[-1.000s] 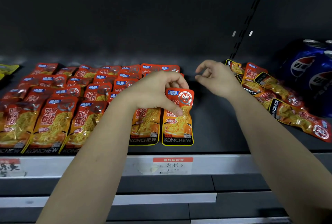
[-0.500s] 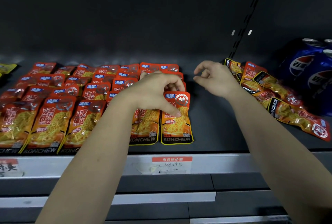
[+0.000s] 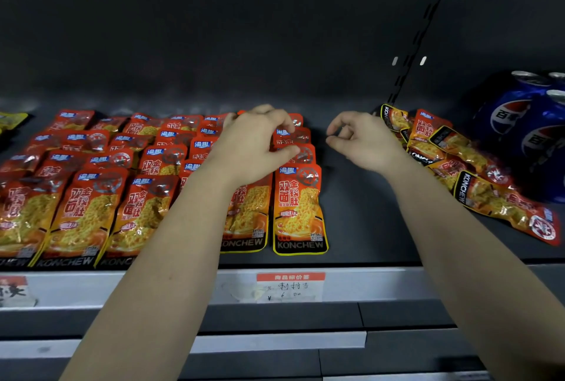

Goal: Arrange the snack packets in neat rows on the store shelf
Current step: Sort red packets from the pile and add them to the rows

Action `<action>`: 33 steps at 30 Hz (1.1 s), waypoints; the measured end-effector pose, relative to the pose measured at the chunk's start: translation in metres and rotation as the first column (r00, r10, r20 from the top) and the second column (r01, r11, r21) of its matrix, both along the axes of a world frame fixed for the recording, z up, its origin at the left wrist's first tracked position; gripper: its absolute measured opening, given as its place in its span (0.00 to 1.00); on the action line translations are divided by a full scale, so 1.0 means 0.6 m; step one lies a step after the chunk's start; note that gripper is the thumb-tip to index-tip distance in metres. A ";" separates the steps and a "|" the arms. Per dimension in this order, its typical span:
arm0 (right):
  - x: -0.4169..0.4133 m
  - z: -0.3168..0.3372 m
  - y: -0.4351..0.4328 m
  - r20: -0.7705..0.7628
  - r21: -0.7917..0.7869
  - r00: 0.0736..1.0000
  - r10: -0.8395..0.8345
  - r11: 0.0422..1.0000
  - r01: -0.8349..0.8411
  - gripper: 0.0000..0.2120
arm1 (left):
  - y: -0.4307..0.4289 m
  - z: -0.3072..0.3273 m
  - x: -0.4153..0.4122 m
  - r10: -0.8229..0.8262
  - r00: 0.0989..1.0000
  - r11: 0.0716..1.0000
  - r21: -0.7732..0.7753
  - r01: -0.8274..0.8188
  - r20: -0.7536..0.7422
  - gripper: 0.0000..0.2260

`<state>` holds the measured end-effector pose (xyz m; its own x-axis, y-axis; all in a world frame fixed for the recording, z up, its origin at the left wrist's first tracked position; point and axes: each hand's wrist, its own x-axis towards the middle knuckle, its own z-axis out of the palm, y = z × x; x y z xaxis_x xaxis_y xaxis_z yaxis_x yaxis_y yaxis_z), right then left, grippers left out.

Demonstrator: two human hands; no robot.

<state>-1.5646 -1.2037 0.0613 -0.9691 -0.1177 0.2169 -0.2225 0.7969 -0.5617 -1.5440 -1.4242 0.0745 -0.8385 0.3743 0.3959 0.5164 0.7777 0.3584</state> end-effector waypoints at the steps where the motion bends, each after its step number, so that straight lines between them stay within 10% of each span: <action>1: 0.000 0.000 0.000 0.000 0.009 1.000 0.001 1.000 -0.001 0.02 | 0.000 -0.002 -0.003 0.033 0.999 0.999 -0.025 -0.033 -0.009 0.15; 24: -0.004 0.047 0.056 -0.040 0.075 0.980 -0.196 0.977 0.199 0.05 | 0.031 0.021 -0.002 0.140 0.987 0.990 -0.018 -0.142 -0.083 0.09; 33: 0.007 0.063 0.226 0.103 0.401 0.872 -0.479 0.822 0.404 0.16 | 0.106 0.058 -0.015 0.056 0.998 0.998 0.004 -0.056 -0.028 0.09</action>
<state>-1.5606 -1.0680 0.0991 -0.9524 0.3005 0.0508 0.2835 0.9347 -0.2143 -1.5528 -1.3604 0.1090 -0.8467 0.3262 0.4204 0.4822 0.8046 0.3467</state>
